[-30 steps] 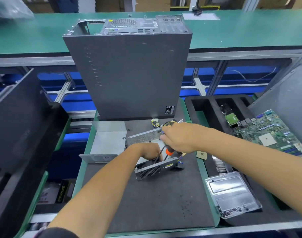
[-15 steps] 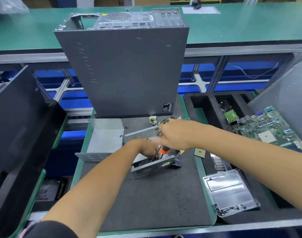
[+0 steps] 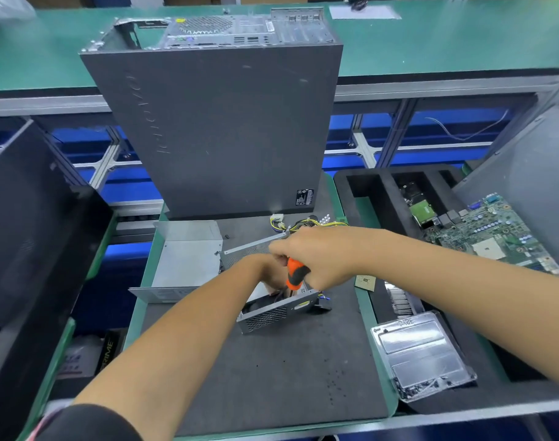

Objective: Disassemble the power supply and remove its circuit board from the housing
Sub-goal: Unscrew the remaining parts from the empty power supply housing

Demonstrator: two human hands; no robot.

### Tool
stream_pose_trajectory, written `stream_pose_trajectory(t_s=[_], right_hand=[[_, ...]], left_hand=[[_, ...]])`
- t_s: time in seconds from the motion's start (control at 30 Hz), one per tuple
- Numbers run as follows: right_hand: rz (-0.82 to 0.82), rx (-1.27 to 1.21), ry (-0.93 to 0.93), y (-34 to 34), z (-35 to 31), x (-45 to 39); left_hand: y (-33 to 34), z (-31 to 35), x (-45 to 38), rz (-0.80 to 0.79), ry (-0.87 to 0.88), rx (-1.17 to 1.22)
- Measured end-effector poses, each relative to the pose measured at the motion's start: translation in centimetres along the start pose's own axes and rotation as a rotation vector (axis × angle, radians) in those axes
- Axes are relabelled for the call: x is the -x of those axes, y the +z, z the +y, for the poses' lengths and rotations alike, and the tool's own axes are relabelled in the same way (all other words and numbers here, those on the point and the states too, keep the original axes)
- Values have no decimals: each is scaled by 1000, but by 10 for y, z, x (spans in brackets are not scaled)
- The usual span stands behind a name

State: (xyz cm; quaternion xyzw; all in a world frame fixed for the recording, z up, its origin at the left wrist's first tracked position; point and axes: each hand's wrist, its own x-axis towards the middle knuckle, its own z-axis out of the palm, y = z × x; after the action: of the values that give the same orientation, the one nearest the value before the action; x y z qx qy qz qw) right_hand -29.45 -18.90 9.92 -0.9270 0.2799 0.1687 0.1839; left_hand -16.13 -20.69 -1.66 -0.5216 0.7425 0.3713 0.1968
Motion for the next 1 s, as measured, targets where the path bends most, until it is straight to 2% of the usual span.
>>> stream_pose_trajectory(t_s=[0.07, 0.13, 0.4, 0.57, 0.7, 0.9, 1.0], right_hand=[[57, 95, 88, 2, -2, -3], [47, 65, 159, 1, -4, -3], [-83, -80, 42, 1, 5, 7], [66, -193, 67, 8, 6, 9], [168, -4, 231, 15, -1, 5], [39, -87, 195, 4, 3, 8], [18, -97, 187, 3, 5, 11]], left_hand=[[-2, 2, 1, -53, -33, 25], [-2, 4, 2, -37, -14, 15], [-1, 6, -3, -24, -13, -69], [-3, 9, -1, -74, -13, -13], [-7, 13, 3, -89, 38, -46], [1, 8, -2, -19, 50, -186], [4, 5, -6, 20, 6, -165]])
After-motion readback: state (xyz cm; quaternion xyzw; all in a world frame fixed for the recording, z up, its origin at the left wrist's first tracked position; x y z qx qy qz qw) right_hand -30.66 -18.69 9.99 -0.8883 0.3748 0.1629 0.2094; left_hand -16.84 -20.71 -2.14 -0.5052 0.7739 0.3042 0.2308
